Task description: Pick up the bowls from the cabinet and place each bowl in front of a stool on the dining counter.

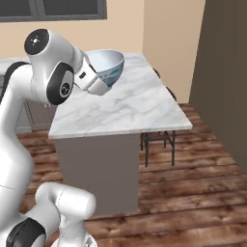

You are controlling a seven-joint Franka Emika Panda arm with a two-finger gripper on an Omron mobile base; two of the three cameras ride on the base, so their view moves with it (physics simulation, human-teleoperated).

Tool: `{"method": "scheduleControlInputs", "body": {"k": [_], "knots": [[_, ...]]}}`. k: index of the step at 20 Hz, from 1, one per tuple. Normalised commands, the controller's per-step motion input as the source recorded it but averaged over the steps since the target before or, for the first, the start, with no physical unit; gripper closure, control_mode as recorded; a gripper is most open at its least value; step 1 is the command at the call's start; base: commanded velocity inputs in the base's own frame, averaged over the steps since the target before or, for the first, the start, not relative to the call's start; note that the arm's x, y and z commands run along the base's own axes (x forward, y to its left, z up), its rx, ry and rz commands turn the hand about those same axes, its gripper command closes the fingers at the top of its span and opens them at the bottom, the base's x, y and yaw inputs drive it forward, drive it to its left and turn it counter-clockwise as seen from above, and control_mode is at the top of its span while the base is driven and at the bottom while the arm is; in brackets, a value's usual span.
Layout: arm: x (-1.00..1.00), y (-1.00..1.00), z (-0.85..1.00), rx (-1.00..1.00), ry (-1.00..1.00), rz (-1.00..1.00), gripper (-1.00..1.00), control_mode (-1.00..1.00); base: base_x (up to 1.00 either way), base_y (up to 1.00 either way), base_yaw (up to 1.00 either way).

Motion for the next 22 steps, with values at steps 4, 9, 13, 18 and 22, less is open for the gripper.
{"method": "scheduleControlInputs", "body": {"k": [4,9,13,18,22], "knots": [[0.00,0.00,0.00,0.00,0.00,0.00,1.00,1.00,0.00,-1.00,0.27],[0.00,0.00,0.00,0.00,0.00,0.00,1.00,1.00,0.00,-1.00,0.28],[0.00,0.00,0.00,0.00,0.00,0.00,1.00,1.00,0.00,-1.00,0.29],[0.00,0.00,0.00,0.00,0.00,0.00,1.00,1.00,0.00,-1.00,0.31],[0.00,0.00,0.00,0.00,0.00,0.00,1.00,1.00,0.00,-1.00,0.32]]}}
